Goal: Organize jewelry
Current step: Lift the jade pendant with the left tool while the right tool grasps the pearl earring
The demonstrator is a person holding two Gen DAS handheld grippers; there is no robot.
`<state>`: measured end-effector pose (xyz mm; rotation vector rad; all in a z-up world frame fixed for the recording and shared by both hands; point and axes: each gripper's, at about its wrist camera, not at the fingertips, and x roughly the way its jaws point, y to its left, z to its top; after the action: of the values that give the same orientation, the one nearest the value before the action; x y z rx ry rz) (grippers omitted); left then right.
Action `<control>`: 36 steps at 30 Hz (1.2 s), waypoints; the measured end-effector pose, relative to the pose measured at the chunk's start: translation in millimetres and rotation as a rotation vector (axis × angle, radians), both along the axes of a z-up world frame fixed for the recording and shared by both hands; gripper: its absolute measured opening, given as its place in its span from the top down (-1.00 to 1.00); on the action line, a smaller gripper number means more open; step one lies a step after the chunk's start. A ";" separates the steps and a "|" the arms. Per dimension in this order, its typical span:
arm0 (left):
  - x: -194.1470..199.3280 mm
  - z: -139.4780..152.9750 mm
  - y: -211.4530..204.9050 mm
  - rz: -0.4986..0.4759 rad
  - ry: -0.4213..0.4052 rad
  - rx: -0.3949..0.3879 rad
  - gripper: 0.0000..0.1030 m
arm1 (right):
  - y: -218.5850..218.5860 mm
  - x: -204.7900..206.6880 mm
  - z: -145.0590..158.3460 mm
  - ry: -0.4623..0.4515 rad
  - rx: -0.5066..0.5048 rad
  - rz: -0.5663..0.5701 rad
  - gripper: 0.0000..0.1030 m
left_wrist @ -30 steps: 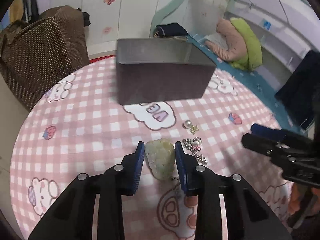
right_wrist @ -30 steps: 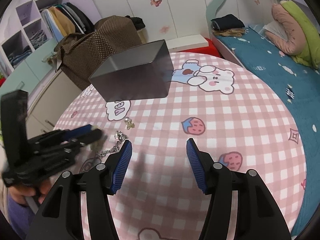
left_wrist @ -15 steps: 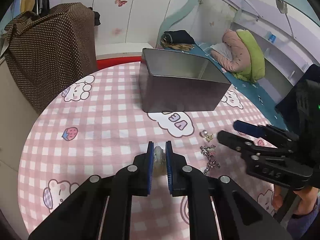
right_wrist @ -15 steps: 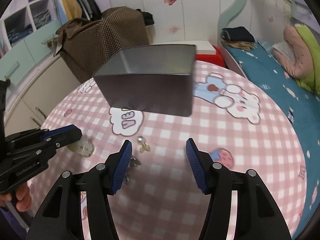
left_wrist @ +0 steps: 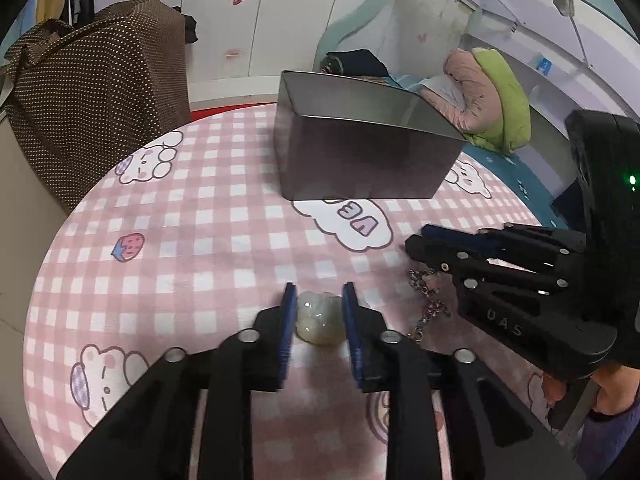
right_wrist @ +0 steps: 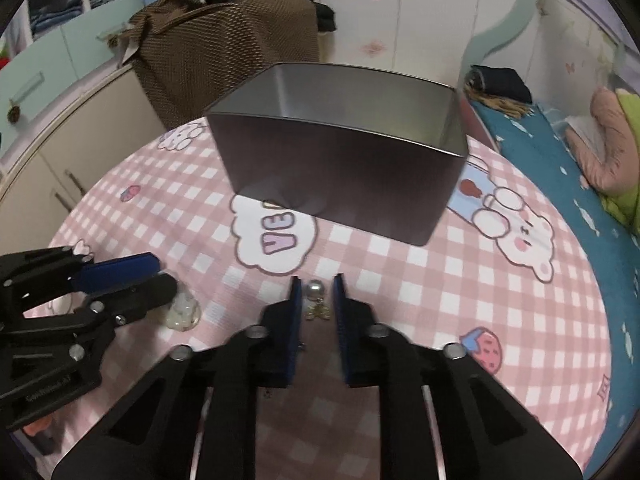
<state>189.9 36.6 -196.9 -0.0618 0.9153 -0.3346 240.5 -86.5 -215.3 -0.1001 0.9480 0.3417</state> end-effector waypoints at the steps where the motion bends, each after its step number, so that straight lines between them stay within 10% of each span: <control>1: -0.9 0.6 -0.2 -0.002 -0.002 -0.003 0.27 | 0.3 0.1 -0.2 -0.002 -0.003 0.002 0.78; 21: -2.8 -4.7 -16.1 -0.015 -0.024 0.076 0.26 | -48.2 -8.9 28.0 -0.027 0.174 -0.068 0.78; 26: 5.7 9.3 -7.2 -0.027 -0.020 -0.007 1.00 | -53.8 -9.9 38.9 -0.047 0.197 -0.071 0.78; 32: 8.0 14.3 -6.6 -0.023 -0.025 0.017 1.00 | -62.4 -6.3 50.0 -0.062 0.216 -0.082 0.78; 36: 2.1 13.5 -11.2 -0.033 -0.028 0.024 -0.08 | -66.7 -6.3 45.5 -0.050 0.219 -0.089 0.78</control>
<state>192.0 25.4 -183.3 -0.0199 0.8936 -0.3542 234.2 -153.2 -169.8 0.1331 0.8573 0.3566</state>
